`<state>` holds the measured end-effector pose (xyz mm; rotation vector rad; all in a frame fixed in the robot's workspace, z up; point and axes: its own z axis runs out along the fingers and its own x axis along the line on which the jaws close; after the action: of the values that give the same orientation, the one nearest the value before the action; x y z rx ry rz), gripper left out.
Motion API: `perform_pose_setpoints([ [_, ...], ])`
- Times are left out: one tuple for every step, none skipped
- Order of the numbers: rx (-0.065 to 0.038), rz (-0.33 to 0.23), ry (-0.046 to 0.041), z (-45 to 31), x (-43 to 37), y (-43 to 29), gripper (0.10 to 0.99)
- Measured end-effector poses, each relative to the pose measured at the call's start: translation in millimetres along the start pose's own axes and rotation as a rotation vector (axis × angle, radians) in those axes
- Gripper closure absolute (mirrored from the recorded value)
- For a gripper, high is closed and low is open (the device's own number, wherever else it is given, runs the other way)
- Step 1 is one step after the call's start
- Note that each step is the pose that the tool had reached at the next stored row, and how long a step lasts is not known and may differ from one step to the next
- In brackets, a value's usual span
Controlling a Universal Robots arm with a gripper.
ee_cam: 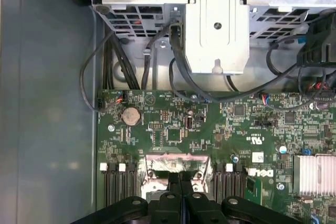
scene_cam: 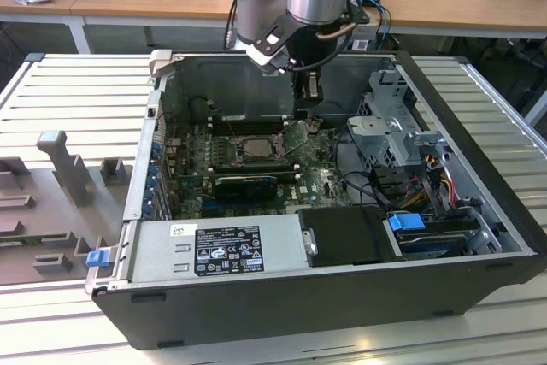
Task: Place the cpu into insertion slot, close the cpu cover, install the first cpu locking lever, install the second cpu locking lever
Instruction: 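Close the cpu cover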
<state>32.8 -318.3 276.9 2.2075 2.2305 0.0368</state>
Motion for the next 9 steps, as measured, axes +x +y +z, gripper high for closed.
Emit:
perform_pose_setpoints([
  [0.0, 0.0, -0.0001, 0.1, 0.0, 1.3, 0.98],
  [0.0, 0.0, -0.0001, 0.2, -0.1, 2.2, 0.98],
  [0.0, 0.0, -0.0001, 0.4, -0.1, 3.4, 0.98],
  [0.0, 0.0, -0.0001, 0.7, -0.1, 4.3, 0.98],
  [0.0, 0.0, 0.0, 1.2, -0.1, 5.4, 0.98],
  [0.0, 0.0, -0.0001, 3.3, -0.2, 8.6, 0.98],
  [0.0, -0.003, 0.0, 6.0, -0.2, 13.6, 0.98],
  [0.0, -0.006, 0.0, 7.7, -0.3, 16.8, 0.98],
  [0.0, -0.008, 0.0001, 9.1, -0.3, 19.3, 0.98],
])
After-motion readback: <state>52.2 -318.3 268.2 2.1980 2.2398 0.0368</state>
